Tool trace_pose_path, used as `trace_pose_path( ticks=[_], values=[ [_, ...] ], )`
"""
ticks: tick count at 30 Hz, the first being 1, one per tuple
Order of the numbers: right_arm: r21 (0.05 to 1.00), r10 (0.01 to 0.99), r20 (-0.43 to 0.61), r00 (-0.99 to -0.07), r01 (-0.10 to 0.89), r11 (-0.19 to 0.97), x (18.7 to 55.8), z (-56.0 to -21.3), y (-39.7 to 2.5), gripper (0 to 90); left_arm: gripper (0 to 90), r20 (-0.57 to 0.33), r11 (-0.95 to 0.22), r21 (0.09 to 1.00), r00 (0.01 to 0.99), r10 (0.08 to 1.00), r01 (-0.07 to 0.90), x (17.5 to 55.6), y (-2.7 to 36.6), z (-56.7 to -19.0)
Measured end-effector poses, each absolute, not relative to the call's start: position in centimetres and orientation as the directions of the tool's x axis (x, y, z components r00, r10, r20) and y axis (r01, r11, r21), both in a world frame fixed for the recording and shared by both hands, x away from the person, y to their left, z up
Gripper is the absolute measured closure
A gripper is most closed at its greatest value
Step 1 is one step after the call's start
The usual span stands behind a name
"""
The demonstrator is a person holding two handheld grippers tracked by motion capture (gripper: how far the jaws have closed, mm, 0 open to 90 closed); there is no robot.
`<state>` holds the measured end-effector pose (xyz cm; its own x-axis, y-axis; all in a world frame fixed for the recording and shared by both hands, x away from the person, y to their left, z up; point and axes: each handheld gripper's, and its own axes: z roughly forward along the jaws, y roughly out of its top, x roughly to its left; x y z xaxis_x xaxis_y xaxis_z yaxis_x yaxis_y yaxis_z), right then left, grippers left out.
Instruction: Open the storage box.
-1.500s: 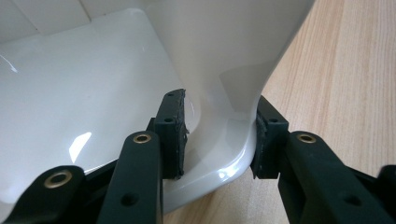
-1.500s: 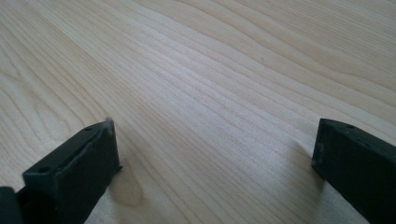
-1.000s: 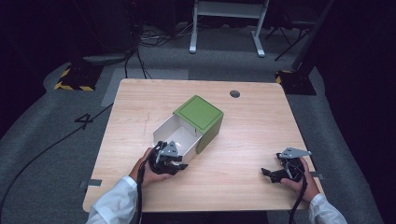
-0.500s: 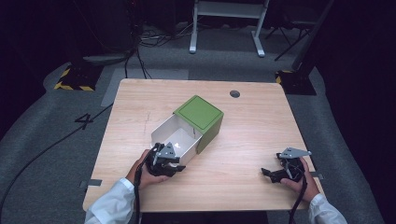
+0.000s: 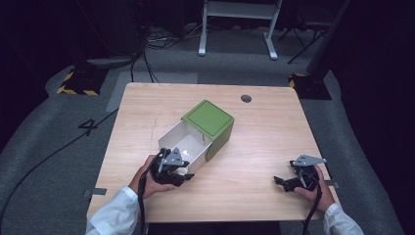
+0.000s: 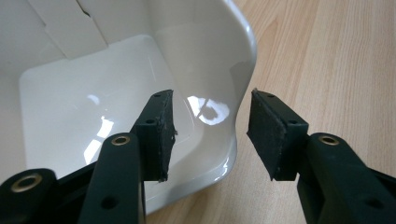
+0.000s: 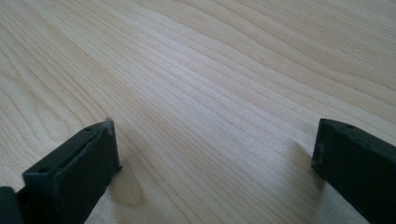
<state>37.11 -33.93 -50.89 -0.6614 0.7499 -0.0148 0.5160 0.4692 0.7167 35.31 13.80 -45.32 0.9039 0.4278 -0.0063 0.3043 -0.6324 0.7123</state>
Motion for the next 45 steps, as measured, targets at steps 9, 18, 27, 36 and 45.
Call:
trace_pose_path(
  ticks=[9,18,27,36,45],
  values=[
    [0.717,0.75,-0.015,-0.661,0.516,0.469,37.1,-50.9,-33.9,0.5,44.9,0.042,-0.64,0.712,0.893,0.448,0.288,34.8,14.4,-43.5],
    [0.717,0.75,-0.015,-0.661,0.516,0.469,37.1,-50.9,-33.9,0.5,32.5,0.09,-0.637,0.711,0.859,0.503,0.298,34.1,15.9,-42.7],
    [0.717,0.75,-0.015,-0.661,0.516,0.469,37.1,-50.9,-33.9,0.5,23.1,0.088,-0.604,0.735,0.839,0.537,0.309,32.9,18.1,-42.5],
    [0.717,0.75,-0.015,-0.661,0.516,0.469,37.1,-50.9,-33.9,0.5,18.5,0.108,-0.607,0.731,0.826,0.553,0.311,31.4,19.7,-42.8],
    [0.717,0.75,-0.014,-0.661,0.516,0.469,37.1,-50.9,-33.9,0.5,18.3,0.122,-0.607,0.714,0.792,0.599,0.349,30.8,21.5,-44.1]
  ],
)
